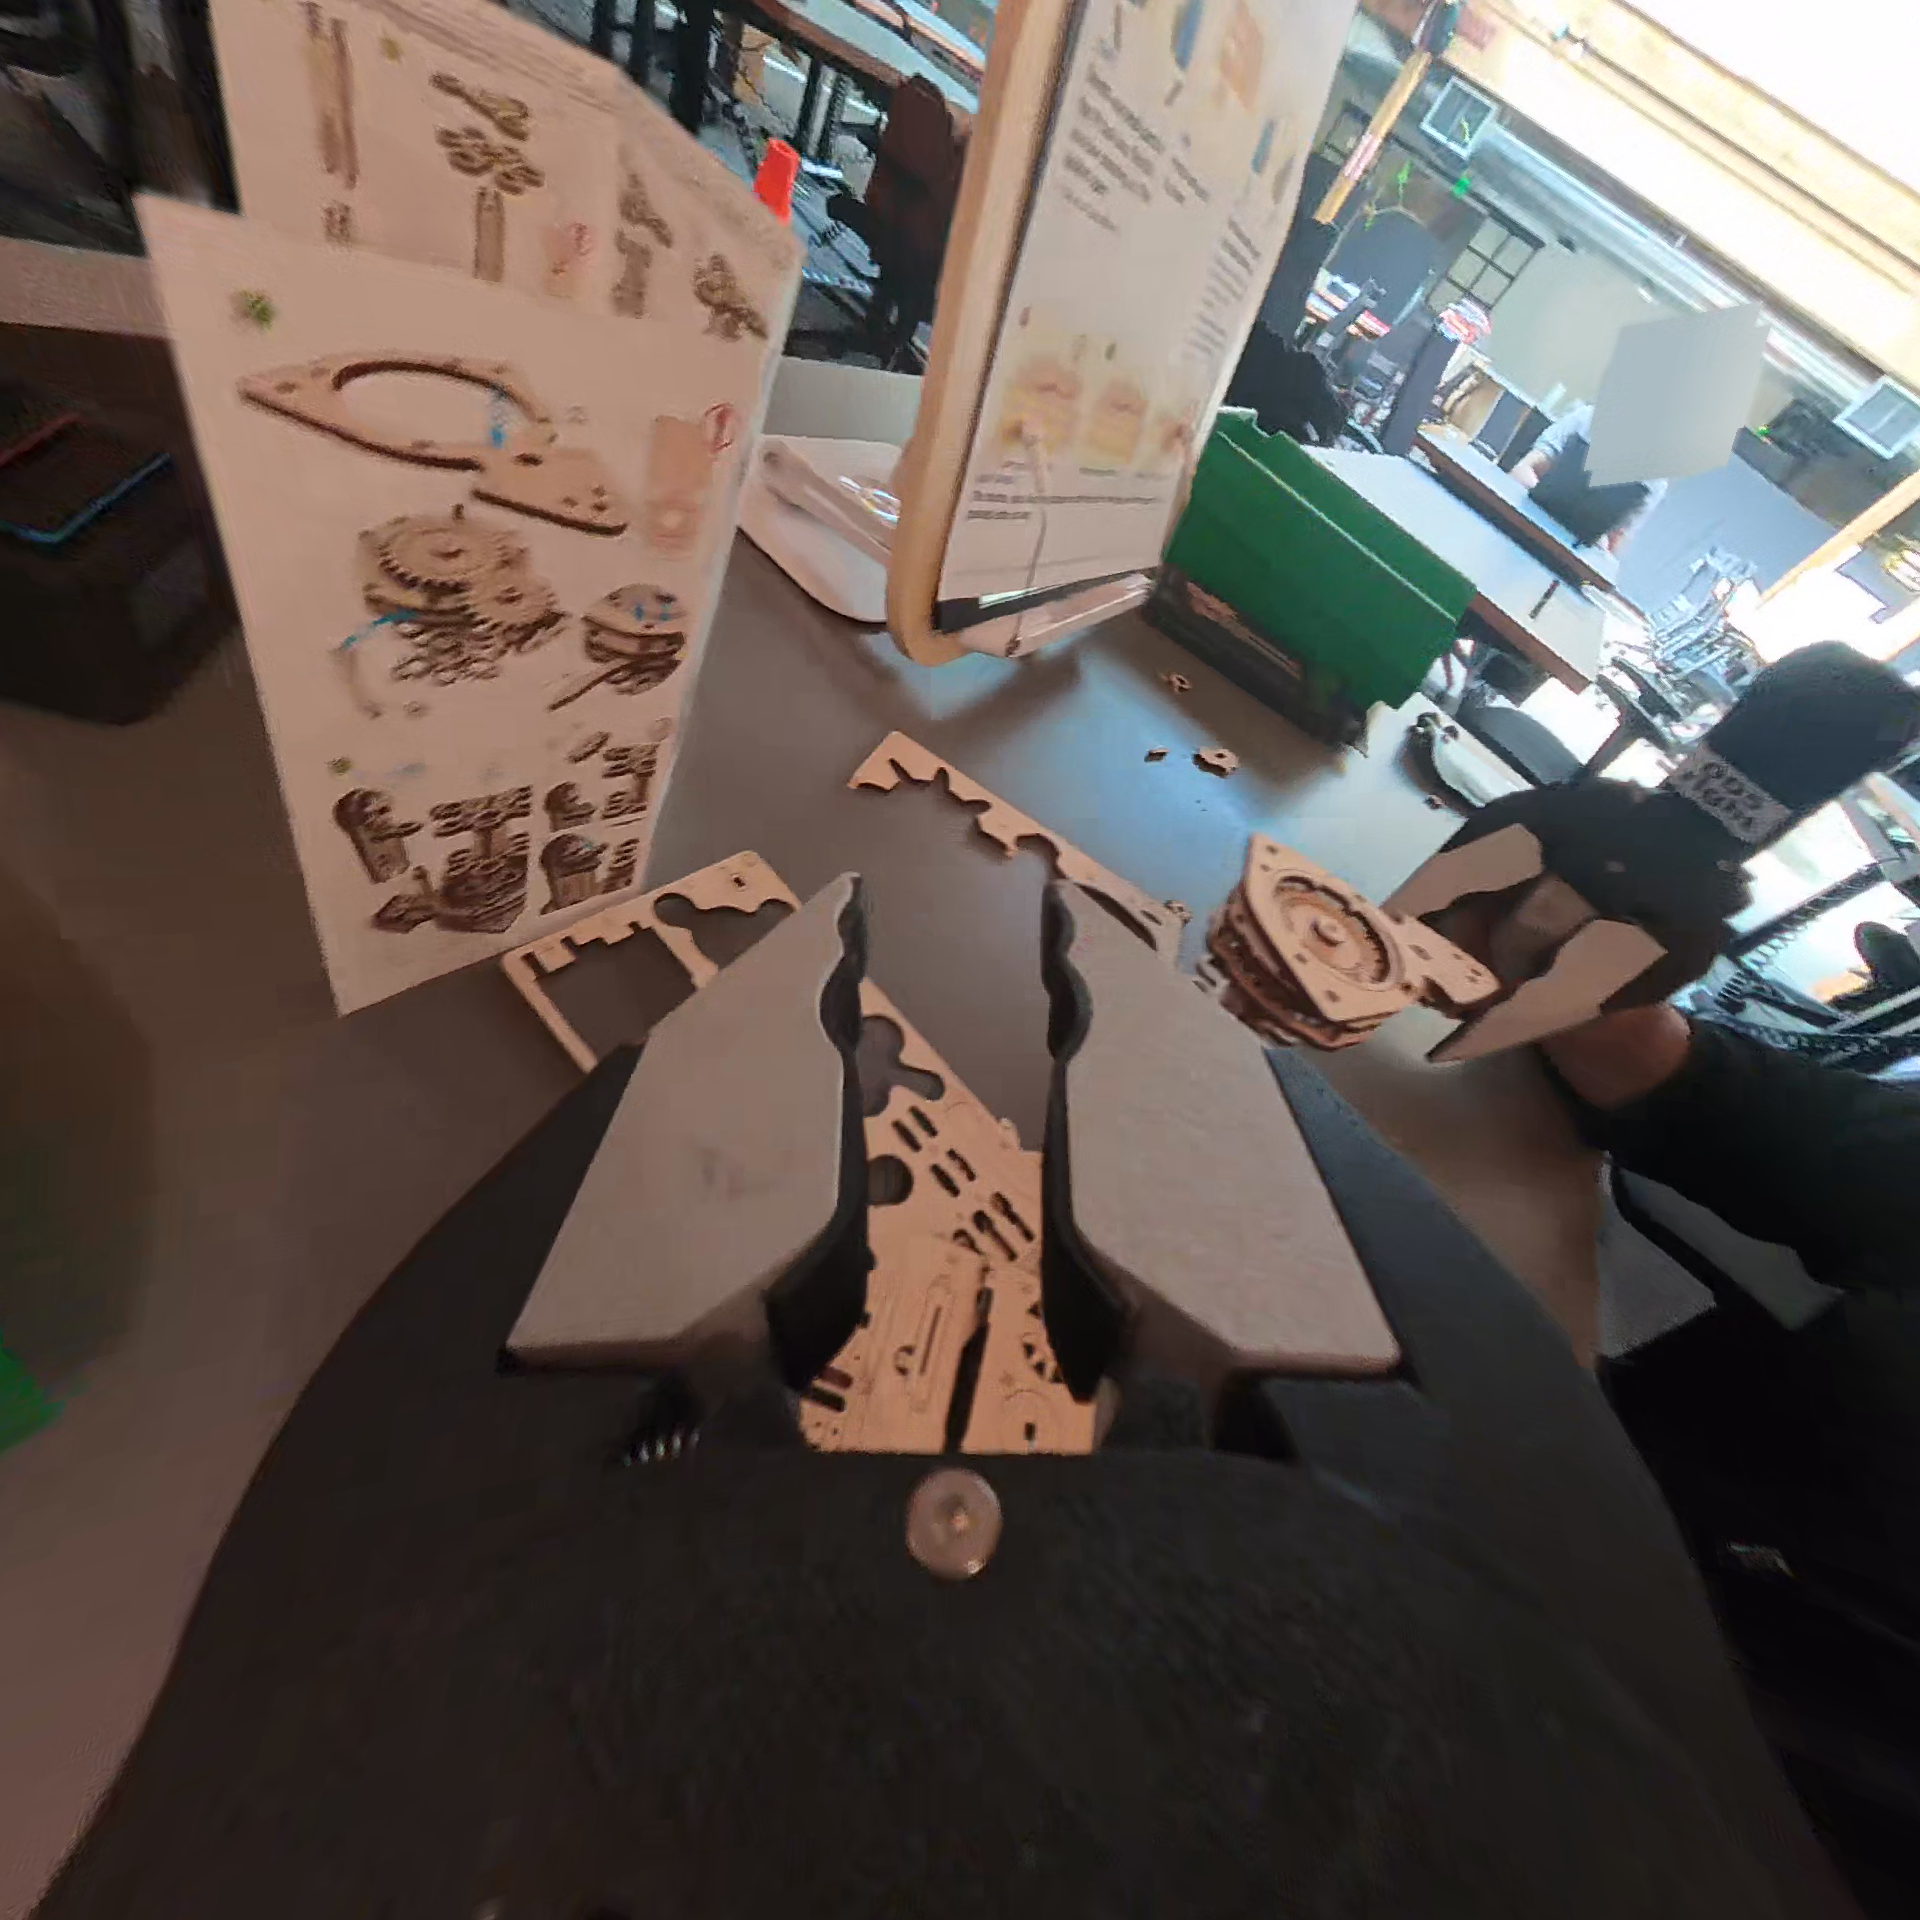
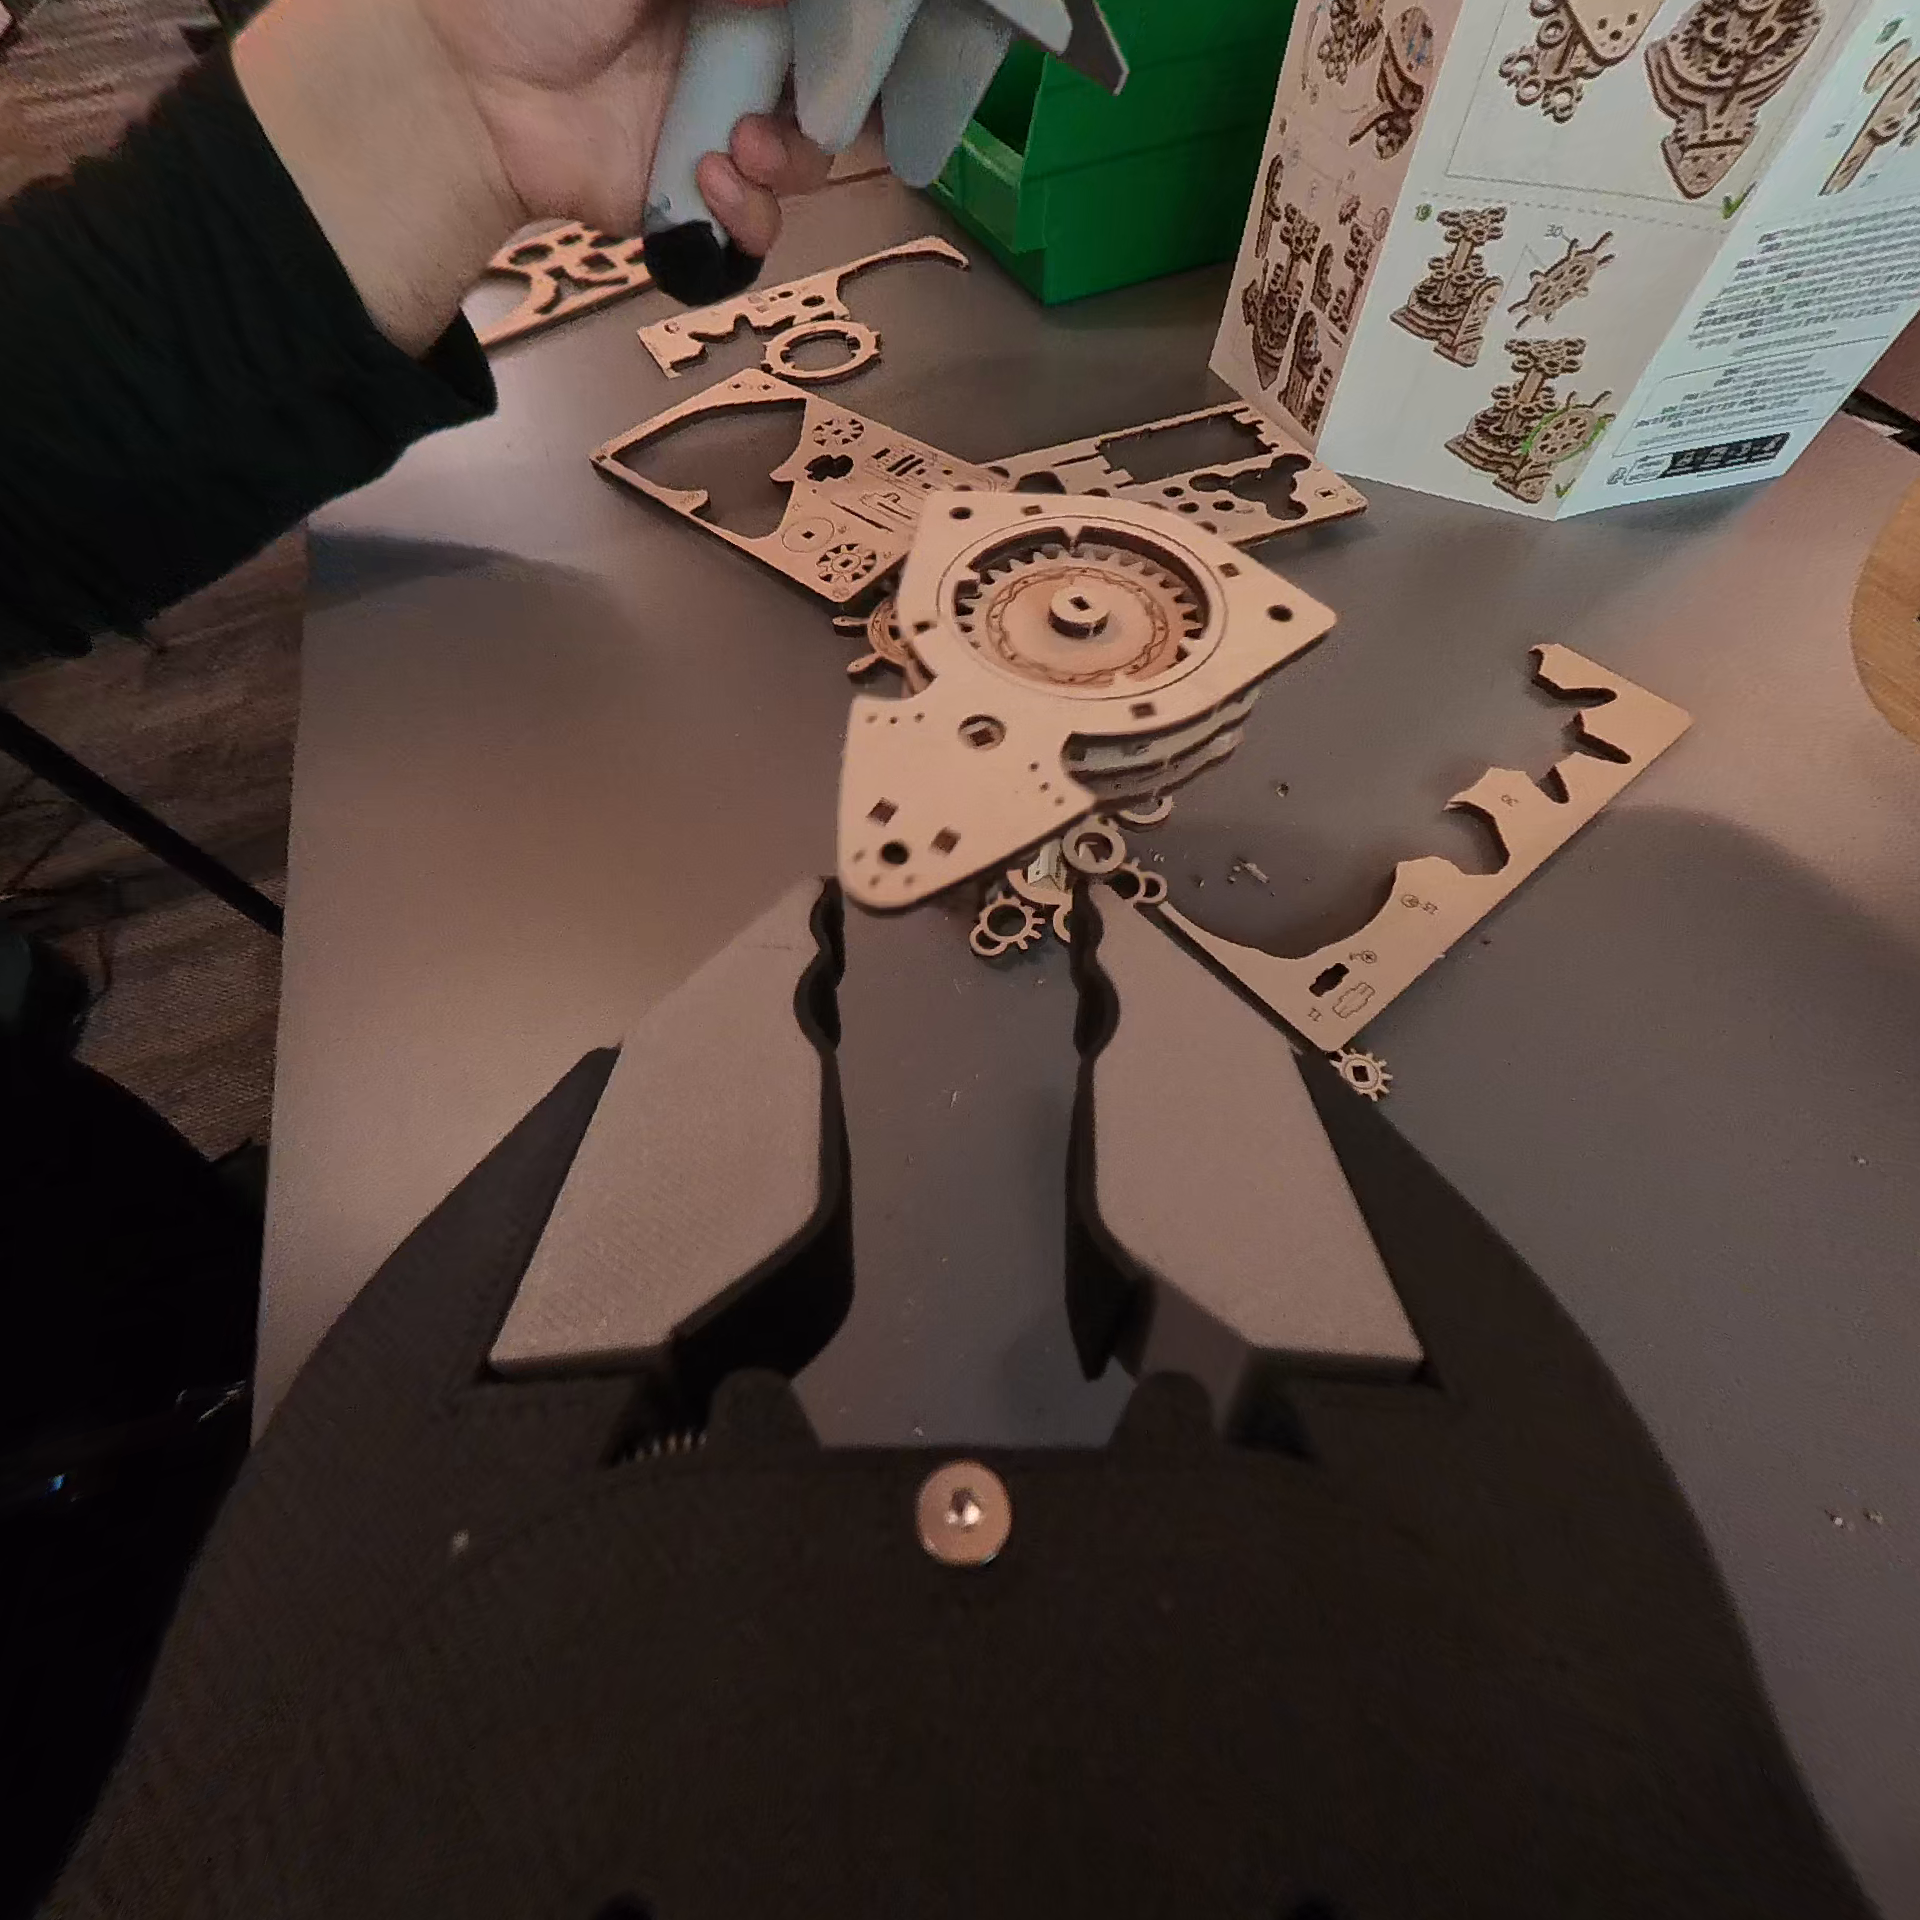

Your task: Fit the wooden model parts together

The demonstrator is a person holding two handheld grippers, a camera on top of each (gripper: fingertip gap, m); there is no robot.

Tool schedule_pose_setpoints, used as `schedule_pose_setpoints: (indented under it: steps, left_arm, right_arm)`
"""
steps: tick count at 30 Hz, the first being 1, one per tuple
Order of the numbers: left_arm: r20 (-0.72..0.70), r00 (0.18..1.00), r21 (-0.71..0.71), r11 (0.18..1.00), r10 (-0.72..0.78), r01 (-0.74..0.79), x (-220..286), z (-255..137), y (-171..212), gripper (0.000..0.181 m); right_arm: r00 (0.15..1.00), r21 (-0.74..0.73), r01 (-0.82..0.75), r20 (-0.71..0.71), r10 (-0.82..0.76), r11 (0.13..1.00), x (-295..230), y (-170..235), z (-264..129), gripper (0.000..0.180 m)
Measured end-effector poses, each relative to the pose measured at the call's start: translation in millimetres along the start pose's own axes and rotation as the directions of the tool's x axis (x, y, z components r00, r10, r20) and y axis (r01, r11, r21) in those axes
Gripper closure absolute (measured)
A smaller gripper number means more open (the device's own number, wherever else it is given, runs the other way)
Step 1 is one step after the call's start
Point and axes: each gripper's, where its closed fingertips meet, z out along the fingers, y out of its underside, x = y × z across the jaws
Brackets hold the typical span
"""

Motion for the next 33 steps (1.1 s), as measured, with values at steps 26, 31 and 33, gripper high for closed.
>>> schedule_pose_setpoints:
  steps: [26,31,33]
  left_arm:
    - [-0.053,0.999,-0.100,0.995,0.002,-0.008,-12.8,20.0,47.7,0.156]
    - [-0.065,0.998,-0.121,0.992,0.014,-0.022,-8.2,24.1,51.5,0.156]
    - [-0.071,0.997,-0.122,0.992,0.027,-0.035,-5.1,25.1,51.2,0.156]
  right_arm:
    - [0.999,0.018,-0.021,0.028,0.020,1.000,-5.7,1.4,-1.7,0.123]
    - [0.999,0.047,-0.009,0.044,0.007,0.999,-7.2,-2.0,-6.8,0.119]
    - [0.998,0.064,0.004,0.059,-0.008,0.998,-8.5,-2.3,-10.4,0.115]
